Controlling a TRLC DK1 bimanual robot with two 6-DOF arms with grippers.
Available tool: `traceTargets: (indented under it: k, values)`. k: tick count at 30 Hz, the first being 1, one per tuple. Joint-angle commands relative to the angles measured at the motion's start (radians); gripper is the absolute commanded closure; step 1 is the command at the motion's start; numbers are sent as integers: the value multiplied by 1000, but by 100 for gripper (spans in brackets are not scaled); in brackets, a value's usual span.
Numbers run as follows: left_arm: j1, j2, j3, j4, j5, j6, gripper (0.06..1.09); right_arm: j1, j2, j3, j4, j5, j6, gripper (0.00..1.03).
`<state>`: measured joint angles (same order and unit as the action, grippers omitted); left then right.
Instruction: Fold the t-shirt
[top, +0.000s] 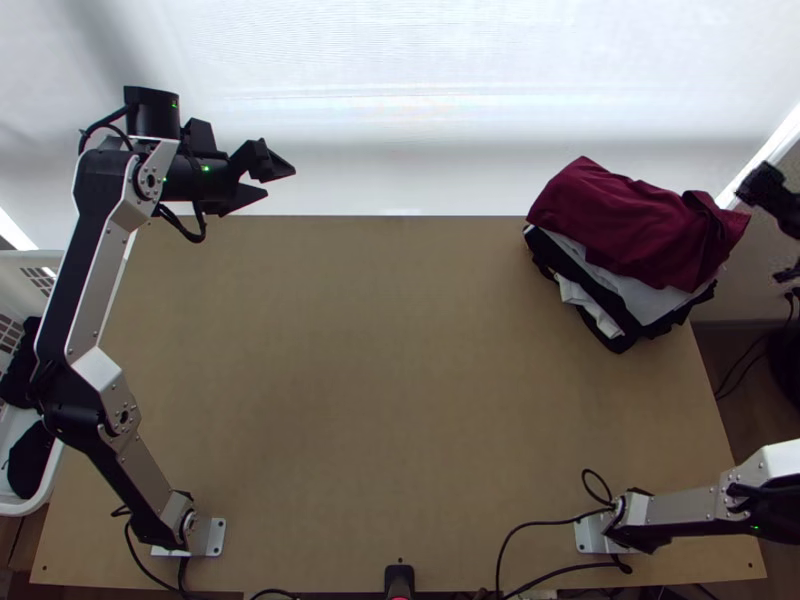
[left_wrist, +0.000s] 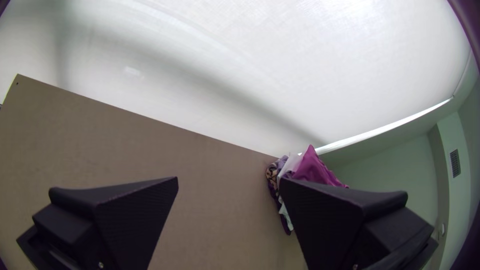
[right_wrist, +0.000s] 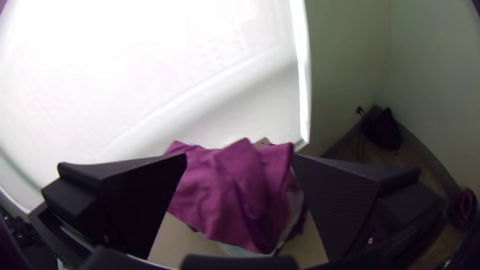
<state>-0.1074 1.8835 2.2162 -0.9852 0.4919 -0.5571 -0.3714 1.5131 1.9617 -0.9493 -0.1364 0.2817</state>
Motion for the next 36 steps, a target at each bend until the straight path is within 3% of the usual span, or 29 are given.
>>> traceTargets:
  k: [1, 6, 10, 12, 16, 21, 36]
  values:
    - [-2, -37, 25, 5, -3, 0, 10, 78, 32, 141, -85, -72, 111, 4]
    - [0, -38, 25, 3, -3, 0, 10, 129, 159, 184, -152, -249, 295, 4]
    - [6, -38, 26, 2, -3, 0, 10, 121, 286, 213, -152, -319, 459, 4]
    - [9, -40, 28, 2, -3, 0, 10, 117, 355, 258, -171, -319, 496, 4]
    - [18, -40, 33, 2, -3, 0, 10, 109, 424, 315, -141, -316, 499, 4]
    - [20, -38, 33, 3, -3, 0, 10, 111, 433, 324, -43, -243, 485, 4]
    - [23, -29, 42, 5, -3, 0, 10, 42, 404, 318, -23, -108, 409, 4]
